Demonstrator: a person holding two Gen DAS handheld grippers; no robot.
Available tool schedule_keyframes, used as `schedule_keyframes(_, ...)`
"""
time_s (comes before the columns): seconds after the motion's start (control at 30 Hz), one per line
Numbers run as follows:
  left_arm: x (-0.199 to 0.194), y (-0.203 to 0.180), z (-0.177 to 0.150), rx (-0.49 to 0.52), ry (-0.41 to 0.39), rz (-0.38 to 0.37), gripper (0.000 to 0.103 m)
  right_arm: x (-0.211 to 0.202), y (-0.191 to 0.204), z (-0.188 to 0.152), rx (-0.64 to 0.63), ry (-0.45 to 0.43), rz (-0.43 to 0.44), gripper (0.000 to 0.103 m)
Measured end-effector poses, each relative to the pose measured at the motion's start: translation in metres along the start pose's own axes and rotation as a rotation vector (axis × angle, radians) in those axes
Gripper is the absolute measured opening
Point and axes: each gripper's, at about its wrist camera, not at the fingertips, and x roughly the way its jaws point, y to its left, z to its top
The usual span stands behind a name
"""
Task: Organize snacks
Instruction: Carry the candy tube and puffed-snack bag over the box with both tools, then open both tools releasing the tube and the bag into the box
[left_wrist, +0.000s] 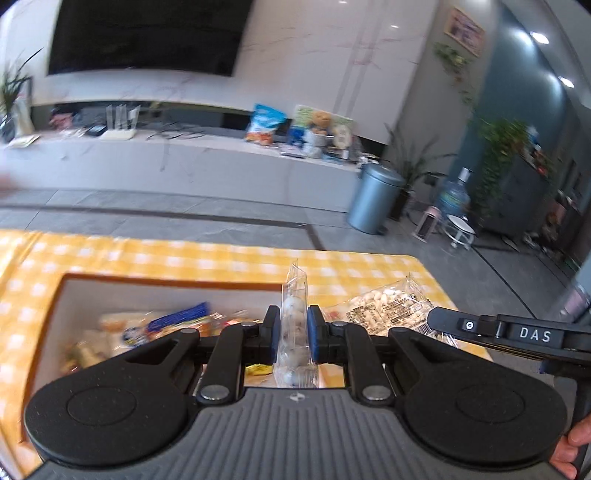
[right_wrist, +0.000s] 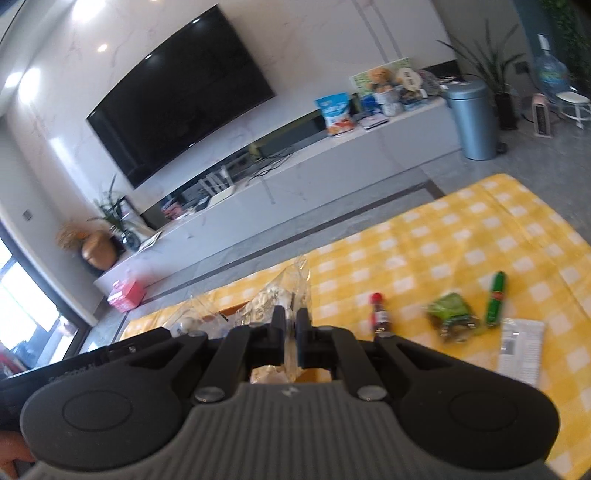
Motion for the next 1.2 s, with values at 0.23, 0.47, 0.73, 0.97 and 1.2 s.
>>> schedule_keyframes(0.23, 0.016, 0.041, -0.017, -0.058, 0.062, 0.058, 0.017, 0.042, 0.064, -0.027, -0.124, 0.104, -0.001, 0.002)
schedule_keyframes(0.47, 0.026, 0.075, -0.037, -0.105, 0.106, 0.038, 0.017, 0.088, 0.092, -0.061, -0.303, 0.183, -0.126, 0.002)
schedule_keyframes(0.73, 0.050, 0.092, -0.055, -0.148, 0.171, -0.014, 0.017, 0.130, 0.106, -0.081, -0.456, 0.290, -0.214, 0.001)
schedule_keyframes(0.97, 0.063, 0.094, -0.063, -0.163, 0.199, -0.022, 0.018, 0.158, 0.107, -0.091, -0.517, 0.354, -0.286, 0.001)
schedule_keyframes(1.2, 0.061, 0.096, -0.067, -0.190, 0.223, -0.030, 0.018, 0.168, 0.107, -0.092, -0.560, 0.435, -0.308, 0.002)
